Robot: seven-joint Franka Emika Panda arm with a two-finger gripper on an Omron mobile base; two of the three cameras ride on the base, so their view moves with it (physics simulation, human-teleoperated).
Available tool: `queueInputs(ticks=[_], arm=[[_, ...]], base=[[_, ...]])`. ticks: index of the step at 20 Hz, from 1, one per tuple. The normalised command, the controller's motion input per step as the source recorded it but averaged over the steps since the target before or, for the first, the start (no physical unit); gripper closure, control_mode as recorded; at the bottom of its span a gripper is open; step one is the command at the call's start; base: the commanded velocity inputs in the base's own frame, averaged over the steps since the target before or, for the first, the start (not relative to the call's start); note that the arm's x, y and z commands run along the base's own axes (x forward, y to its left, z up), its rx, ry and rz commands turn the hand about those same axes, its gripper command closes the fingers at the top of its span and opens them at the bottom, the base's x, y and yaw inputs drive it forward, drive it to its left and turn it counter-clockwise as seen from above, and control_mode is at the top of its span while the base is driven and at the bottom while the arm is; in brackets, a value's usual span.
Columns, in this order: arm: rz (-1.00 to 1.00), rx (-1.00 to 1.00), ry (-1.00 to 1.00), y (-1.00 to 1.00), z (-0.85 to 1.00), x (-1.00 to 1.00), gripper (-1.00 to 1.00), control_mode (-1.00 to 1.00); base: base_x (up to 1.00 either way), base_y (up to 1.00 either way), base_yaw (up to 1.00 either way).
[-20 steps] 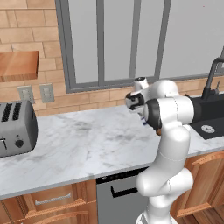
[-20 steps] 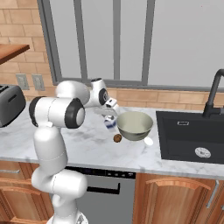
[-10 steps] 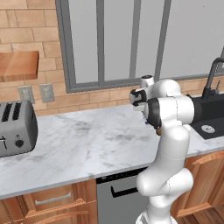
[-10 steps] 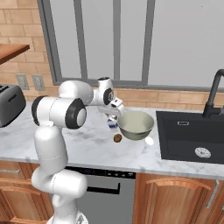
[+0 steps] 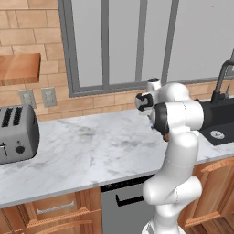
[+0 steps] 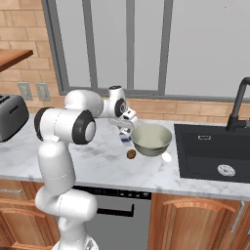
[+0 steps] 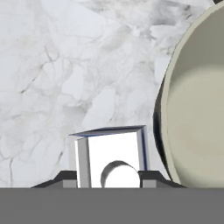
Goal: Gather the eggs and milk located in the vicinity of the sink area and place them right next to the bowl.
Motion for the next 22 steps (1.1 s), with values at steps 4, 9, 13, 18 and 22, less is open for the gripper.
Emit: queueInputs(ticks=[4,9,13,18,22], arm=[[0.0,0.02,-0.15,0.01,0.0,-0.22,1.0,-1.0],[0.03,0.02,-0.12,0.0,-0.09,-0.23,1.0,-1.0],[0.08,0.05,-0.16,0.17,0.01,-0.23,1.0,-1.0],[0.05,0.0,-0.01,0.13,0.02,0.04,1.0,-1.0],[0.0,0.0,0.05,-0.07,0.0,0.22,1.0,-1.0]], base=[[0.0,0.0,0.0],[0.0,0.0,0.0],[0.0,0.0,0.0],[0.0,0.0,0.0],[0.0,0.0,0.0]])
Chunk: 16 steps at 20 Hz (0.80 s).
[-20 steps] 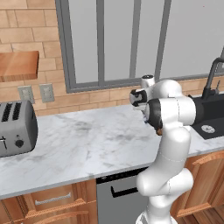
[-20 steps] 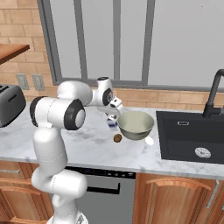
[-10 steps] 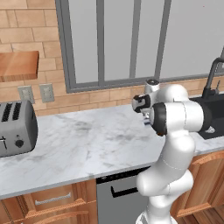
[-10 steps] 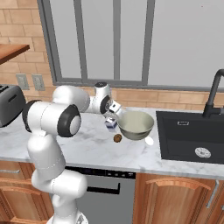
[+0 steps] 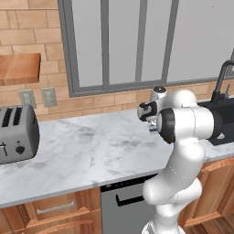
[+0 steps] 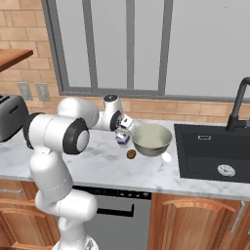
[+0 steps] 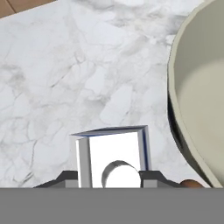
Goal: Gather the eggs and milk located in the vicinity of the sink area and place them right next to the bowl.
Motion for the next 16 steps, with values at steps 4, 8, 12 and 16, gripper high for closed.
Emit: queueInputs(ticks=[4,8,12,16], arm=[[0.0,0.0,0.0,0.0,0.0,0.0,1.0,-1.0],[0.0,0.0,0.0,0.0,0.0,0.0,-1.0,-1.0],[0.0,0.0,0.0,0.0,0.0,0.0,-1.0,-1.0],[0.0,0.0,0.0,-0.04,-0.02,0.05,-1.0,-1.0]], base=[[0.0,0.0,0.0],[0.0,0.0,0.0],[0.0,0.0,0.0],[0.0,0.0,0.0]])
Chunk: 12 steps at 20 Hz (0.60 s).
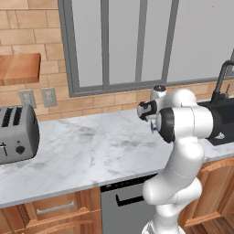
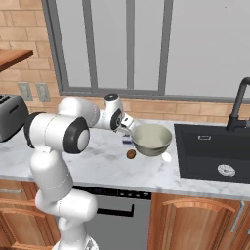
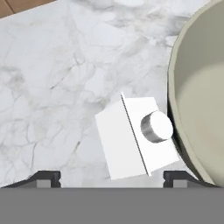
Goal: Gather the eggs and milk located in the vicinity of the sink area and place them right next to the bowl.
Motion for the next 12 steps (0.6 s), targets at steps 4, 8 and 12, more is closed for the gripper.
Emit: queueInputs(ticks=[4,8,12], arm=[[0.02,0.0,0.0,-0.05,0.05,0.01,-1.0,-1.0],[0.03,0.0,-0.11,0.0,0.79,-0.21,-1.0,-1.0],[0.01,0.0,-0.16,0.14,0.95,-0.58,-1.0,-1.0]], base=[[0.0,0.0,0.0],[0.0,0.0,0.0],[0.0,0.0,0.0]])
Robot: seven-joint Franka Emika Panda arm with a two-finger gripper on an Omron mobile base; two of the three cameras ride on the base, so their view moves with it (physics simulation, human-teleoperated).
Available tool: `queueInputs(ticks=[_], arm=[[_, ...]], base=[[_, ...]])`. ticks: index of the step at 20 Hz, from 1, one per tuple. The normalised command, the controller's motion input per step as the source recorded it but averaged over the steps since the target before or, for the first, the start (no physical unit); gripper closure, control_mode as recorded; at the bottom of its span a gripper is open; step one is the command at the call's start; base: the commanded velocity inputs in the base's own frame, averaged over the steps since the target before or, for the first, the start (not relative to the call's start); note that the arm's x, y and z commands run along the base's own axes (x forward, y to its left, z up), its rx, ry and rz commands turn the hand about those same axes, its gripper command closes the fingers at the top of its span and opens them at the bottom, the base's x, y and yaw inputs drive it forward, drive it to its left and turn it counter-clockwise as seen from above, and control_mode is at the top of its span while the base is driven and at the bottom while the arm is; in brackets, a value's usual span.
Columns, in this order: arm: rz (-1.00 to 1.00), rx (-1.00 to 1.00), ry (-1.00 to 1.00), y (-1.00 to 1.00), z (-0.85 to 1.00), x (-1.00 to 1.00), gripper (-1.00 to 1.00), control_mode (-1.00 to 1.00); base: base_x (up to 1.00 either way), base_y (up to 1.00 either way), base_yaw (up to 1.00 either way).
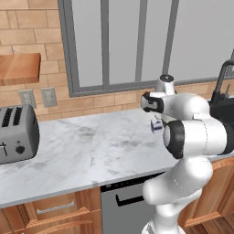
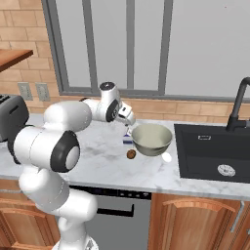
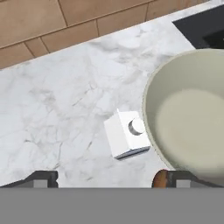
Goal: Gather the eggs and milk located in the vicinity of the sink area and place them right next to the bowl.
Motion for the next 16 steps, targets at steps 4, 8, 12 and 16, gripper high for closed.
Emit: queueInputs(ticks=[4,8,12,16], arm=[[0.03,0.0,-0.01,0.29,0.49,-0.98,-1.0,-1.0],[0.07,0.0,0.08,0.47,0.11,-0.98,-1.0,-1.0],[0.09,0.0,0.15,0.42,0.0,-0.97,-1.0,-1.0],[0.07,0.0,0.13,0.22,0.0,-0.8,-1.0,-1.0]], base=[[0.0,0.0,0.0],[0.0,0.0,0.0],[0.0,0.0,0.0],[0.0,0.0,0.0]])
